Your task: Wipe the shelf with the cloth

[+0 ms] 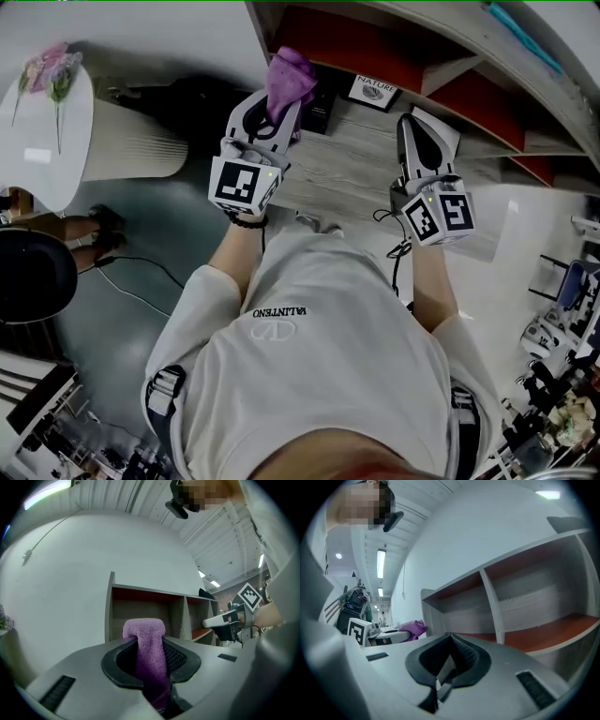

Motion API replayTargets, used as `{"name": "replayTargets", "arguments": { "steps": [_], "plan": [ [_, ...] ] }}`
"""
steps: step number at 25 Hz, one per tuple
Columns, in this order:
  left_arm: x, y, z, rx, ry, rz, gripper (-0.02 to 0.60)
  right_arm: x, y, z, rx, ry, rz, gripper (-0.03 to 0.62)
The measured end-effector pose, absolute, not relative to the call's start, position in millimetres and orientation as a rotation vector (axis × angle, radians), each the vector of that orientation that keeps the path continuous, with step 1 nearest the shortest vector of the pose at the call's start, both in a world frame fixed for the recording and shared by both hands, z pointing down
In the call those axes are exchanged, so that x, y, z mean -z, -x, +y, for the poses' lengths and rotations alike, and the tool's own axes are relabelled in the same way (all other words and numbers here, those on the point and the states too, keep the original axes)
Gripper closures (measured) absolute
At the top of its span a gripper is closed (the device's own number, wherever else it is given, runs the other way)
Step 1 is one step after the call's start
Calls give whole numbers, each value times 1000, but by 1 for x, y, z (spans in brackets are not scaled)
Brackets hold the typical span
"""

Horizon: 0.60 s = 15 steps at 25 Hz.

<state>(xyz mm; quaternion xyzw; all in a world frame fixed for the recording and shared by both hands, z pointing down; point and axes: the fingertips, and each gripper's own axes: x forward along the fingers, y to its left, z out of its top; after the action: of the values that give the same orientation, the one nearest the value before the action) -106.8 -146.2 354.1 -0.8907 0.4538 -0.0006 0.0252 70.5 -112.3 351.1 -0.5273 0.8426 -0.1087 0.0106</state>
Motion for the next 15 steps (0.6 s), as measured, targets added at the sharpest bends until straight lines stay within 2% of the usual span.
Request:
{"name": "replayTargets", "arguments": {
  "steps": [15],
  "plan": [
    [-384,115,-220,49,2786,1406,492,-363,-40,-171,330,1744,2580,595]
  ]
}}
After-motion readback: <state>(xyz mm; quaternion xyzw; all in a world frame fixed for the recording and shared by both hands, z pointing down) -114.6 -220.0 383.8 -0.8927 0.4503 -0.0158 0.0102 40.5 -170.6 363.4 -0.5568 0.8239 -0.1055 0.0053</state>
